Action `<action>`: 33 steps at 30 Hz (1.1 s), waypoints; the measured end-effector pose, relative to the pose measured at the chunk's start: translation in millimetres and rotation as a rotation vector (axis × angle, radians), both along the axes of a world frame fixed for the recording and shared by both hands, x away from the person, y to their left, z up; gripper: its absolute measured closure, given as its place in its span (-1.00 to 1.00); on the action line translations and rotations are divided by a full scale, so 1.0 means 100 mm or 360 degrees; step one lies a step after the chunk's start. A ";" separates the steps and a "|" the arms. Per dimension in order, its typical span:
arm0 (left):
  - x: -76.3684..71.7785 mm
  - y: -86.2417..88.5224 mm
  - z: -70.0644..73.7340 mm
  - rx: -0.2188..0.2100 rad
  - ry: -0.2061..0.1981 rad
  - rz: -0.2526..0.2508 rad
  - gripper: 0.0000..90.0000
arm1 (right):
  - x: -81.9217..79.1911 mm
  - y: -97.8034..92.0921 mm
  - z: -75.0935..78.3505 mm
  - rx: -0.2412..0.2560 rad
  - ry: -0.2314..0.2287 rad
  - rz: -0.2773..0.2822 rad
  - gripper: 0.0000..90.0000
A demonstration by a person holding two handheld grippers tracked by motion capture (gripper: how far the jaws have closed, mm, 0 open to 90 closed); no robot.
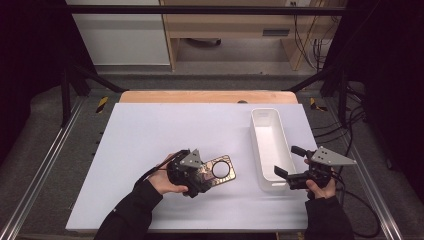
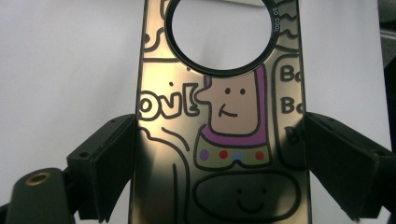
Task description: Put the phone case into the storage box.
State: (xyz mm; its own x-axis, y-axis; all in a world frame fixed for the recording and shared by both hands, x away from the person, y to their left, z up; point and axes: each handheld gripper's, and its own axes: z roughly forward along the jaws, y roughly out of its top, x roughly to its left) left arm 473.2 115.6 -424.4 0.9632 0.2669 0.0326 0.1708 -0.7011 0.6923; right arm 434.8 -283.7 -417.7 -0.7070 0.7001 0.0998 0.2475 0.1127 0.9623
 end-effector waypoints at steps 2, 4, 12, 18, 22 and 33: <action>-0.02 0.07 0.00 -0.0045 -0.0001 0.0030 -0.74 | 0.00 0.00 0.01 -0.0001 -0.0001 0.0008 -1.00; -0.03 0.08 0.00 -0.0049 -0.0004 0.0039 -0.74 | 0.00 0.01 0.01 0.0001 0.0005 0.0015 -1.00; -0.07 0.19 0.02 -0.0139 0.0014 0.0064 -0.74 | -0.02 0.06 0.05 -0.0005 0.0009 0.0056 -1.00; -0.11 0.23 0.04 -0.0190 0.0014 0.0053 -0.74 | -0.03 0.12 0.08 -0.0027 0.0008 0.0134 -1.00; -0.12 0.25 0.07 -0.0223 0.0022 0.0042 -0.74 | -0.04 0.21 0.10 -0.0056 0.0021 0.0212 -0.99; -0.15 0.26 0.12 -0.0289 0.0011 0.0018 -0.74 | -0.04 0.35 0.12 -0.0070 0.0037 0.0331 -0.99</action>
